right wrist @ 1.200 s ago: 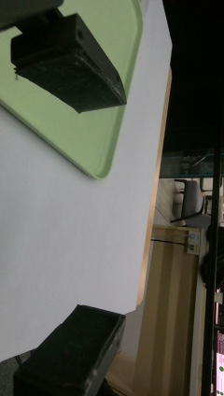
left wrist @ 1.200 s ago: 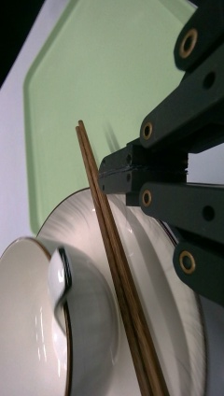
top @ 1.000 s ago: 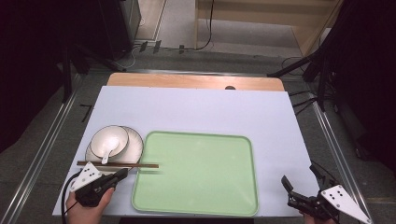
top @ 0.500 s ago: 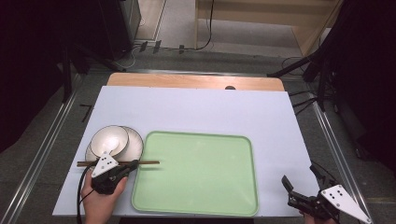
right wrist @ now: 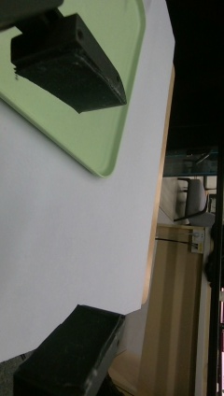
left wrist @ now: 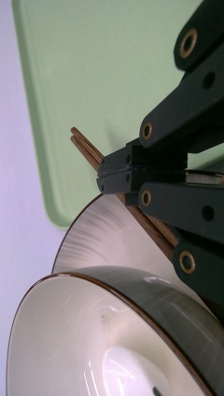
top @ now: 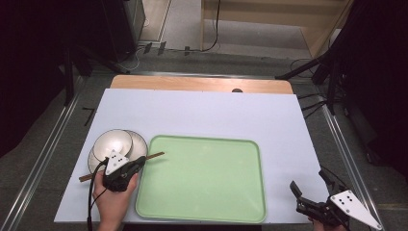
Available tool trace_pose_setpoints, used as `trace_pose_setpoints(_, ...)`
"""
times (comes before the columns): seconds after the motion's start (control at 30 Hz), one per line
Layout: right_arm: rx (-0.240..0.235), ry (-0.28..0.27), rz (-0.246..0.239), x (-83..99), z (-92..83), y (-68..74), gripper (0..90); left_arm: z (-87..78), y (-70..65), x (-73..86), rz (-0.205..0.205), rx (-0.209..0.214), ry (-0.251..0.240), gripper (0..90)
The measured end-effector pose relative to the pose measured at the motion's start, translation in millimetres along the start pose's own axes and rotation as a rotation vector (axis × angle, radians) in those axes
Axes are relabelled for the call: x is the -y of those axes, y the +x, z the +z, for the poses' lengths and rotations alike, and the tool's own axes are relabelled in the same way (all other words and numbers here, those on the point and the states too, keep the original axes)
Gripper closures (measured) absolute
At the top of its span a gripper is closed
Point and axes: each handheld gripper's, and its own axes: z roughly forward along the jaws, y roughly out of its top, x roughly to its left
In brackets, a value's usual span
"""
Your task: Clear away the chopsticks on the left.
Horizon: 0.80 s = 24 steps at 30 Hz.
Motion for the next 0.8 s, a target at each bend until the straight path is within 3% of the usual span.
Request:
trace_pose_setpoints(0.17,0.001,0.002,0.004,0.3,0.0,-0.2,0.8,-5.2,-0.3,0.7,0.02,-0.007,-0.011,85.9)
trace_pose_setpoints(0.37,0.002,0.001,0.003,0.3,-0.5,-1.1,0.8,-34.6,7.1,4.1,0.044,0.058,-0.023,84.1)
trace_pose_setpoints(0.4,0.001,-0.001,0.004,0.4,-0.5,-1.3,0.8,-44.4,15.4,7.1,0.035,0.088,-0.016,84.2)
trace_pose_setpoints(0.6,0.001,0.0,0.004,0.1,-0.4,-0.5,0.8,-62.7,37.3,15.0,0.03,0.112,0.004,85.6)
trace_pose_setpoints(0.67,0.0,-0.001,0.002,-0.1,-0.5,-0.3,0.8,-67.5,47.9,19.7,0.047,0.125,0.016,84.6)
trace_pose_setpoints(0.8,0.001,-0.001,0.004,0.1,-0.4,-1.3,0.8,-74.7,60.3,20.9,0.069,0.108,0.007,80.6)
